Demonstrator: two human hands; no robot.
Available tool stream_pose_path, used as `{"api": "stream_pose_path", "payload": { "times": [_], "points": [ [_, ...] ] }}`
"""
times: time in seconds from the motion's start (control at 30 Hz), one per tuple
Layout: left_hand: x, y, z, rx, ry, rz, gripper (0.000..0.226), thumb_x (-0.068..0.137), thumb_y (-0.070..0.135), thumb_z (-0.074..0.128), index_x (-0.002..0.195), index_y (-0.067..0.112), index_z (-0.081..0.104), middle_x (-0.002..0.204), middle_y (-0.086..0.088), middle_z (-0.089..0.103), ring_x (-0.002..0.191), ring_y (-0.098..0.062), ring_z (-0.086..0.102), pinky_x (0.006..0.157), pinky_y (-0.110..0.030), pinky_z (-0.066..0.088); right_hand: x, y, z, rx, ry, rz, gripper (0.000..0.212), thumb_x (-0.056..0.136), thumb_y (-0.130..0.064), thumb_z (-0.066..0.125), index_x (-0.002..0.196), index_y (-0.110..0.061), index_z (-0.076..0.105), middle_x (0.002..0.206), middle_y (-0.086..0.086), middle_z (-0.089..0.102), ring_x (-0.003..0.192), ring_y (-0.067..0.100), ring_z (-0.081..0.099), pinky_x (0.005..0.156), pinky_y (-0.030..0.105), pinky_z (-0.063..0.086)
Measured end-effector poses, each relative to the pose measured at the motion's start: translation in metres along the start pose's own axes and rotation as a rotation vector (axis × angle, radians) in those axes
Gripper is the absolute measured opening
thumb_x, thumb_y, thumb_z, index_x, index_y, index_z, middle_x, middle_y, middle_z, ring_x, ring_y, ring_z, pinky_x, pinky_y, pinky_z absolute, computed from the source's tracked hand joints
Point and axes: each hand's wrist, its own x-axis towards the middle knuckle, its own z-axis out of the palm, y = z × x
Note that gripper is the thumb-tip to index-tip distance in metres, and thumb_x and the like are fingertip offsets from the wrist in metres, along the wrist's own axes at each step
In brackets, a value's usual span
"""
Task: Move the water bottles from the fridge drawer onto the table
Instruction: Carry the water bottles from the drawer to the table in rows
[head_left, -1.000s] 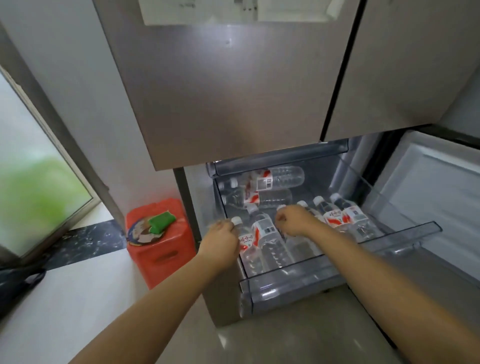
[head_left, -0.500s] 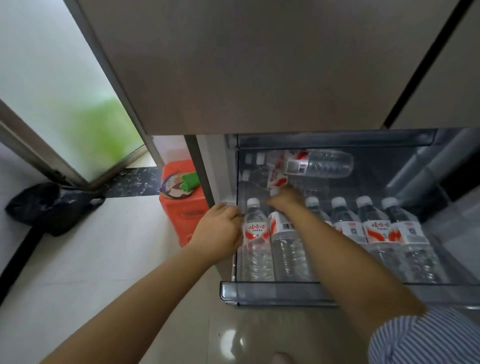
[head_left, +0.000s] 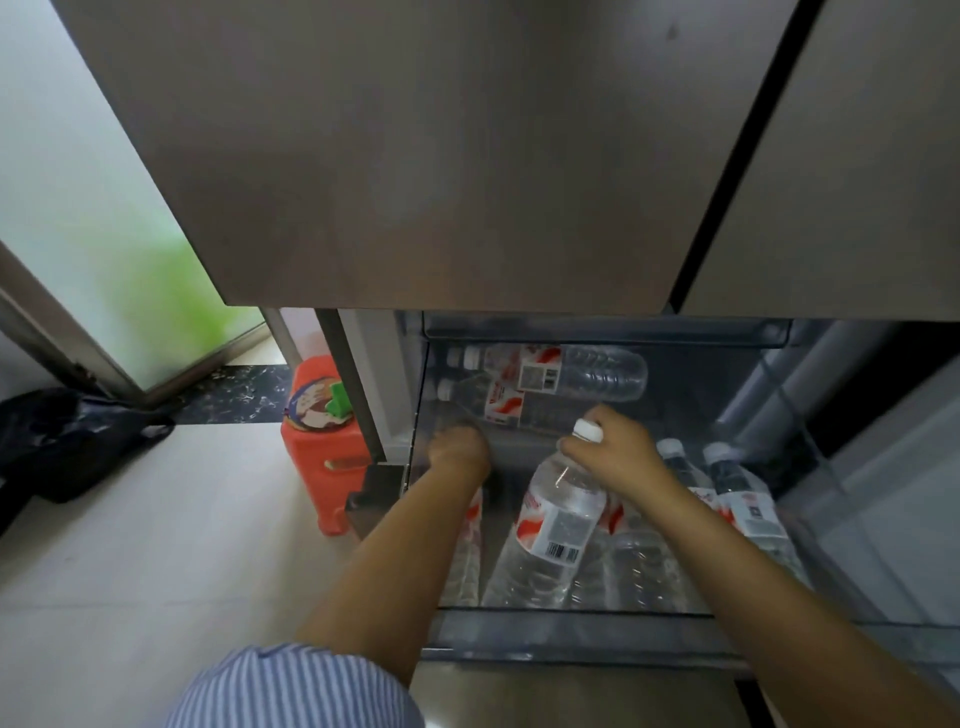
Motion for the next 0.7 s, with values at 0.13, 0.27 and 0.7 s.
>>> {"api": "stream_pose_path", "payload": {
  "times": [0.13,0.27,0.7],
  "points": [
    [0.001,0.004,-0.007,-0.21,-0.036,-0.015,0.03,0.088,0.025,0.057,0.113,0.009,0.056,0.113,-0.011,0.062,0.094,-0.022,0.06,0.083,-0.031,0.048,-0.009,0.001,-0.012,-0.001,-0.042,-0.016,0.027,0.081,-0.021,0.062,0.062,-0.024,0.043,0.065,-0.008,0.048,0.061,0.009,0.047,0.052,0.022,0.034],
    [-0.016,-0.002,-0.041,-0.265,0.034,0.067,0.033,0.085,0.033,0.059,0.111,0.011,0.058,0.095,-0.002,0.052,0.091,-0.019,0.055,0.076,-0.027,0.04,-0.019,-0.004,-0.026,-0.096,-0.15,-0.023,0.026,0.081,-0.02,0.057,0.057,-0.024,0.047,0.071,-0.004,0.051,0.07,0.014,0.05,0.053,0.02,0.034],
    [-0.17,-0.041,-0.108,-0.218,0.251,0.232,0.026,0.081,0.028,0.062,0.095,0.007,0.066,0.095,-0.012,0.065,0.085,-0.024,0.059,0.069,-0.027,0.048,-0.082,-0.103,-0.026,-0.471,-0.199,-0.272,0.023,0.075,-0.022,0.064,0.079,0.0,0.068,0.085,0.016,0.066,0.078,0.027,0.061,0.055,0.031,0.044]
  ]
}}
